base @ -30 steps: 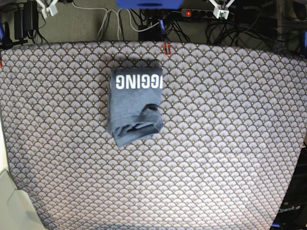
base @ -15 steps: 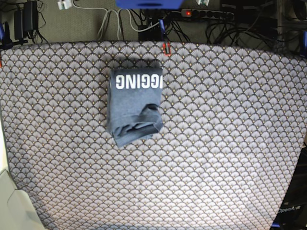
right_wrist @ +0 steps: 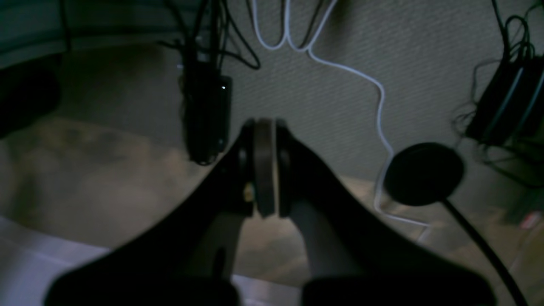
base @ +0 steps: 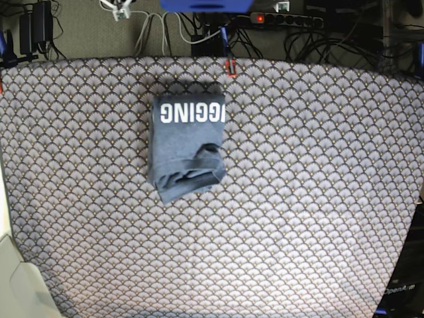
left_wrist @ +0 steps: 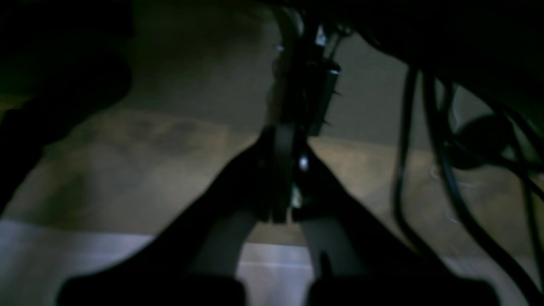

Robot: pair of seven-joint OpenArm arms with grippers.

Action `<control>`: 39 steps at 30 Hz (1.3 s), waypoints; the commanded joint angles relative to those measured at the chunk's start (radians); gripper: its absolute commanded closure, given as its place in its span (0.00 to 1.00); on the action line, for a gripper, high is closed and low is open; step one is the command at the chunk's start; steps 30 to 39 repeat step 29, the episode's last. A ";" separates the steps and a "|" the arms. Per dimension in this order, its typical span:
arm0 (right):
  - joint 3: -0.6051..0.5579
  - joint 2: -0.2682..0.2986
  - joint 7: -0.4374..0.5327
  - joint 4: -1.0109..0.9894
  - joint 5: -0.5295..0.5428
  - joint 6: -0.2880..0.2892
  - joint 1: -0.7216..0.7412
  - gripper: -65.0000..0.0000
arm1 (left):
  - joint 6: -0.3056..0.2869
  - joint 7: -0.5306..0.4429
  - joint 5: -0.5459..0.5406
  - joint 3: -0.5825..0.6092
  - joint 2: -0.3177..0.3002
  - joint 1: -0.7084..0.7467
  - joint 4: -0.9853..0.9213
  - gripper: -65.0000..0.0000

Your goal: Fold the T-shirt properly

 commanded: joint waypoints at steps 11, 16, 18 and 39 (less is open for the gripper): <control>-0.059 -0.029 0.009 -0.093 0.006 -0.259 0.064 1.00 | 0.135 -0.004 -0.004 0.004 -0.051 -0.072 -0.003 1.00; -0.059 -0.038 0.010 -0.090 0.006 -0.301 0.072 1.00 | 0.135 -0.002 0.097 0.004 -0.082 -0.077 0.000 1.00; -0.057 -0.038 0.018 -0.090 0.009 -0.304 0.072 1.00 | 0.135 -0.002 0.152 -0.001 -0.082 -0.082 -0.003 1.00; -0.051 -0.041 0.069 -0.094 0.014 -0.304 0.060 1.00 | 0.135 -0.002 0.169 0.002 -0.083 -0.082 0.000 1.00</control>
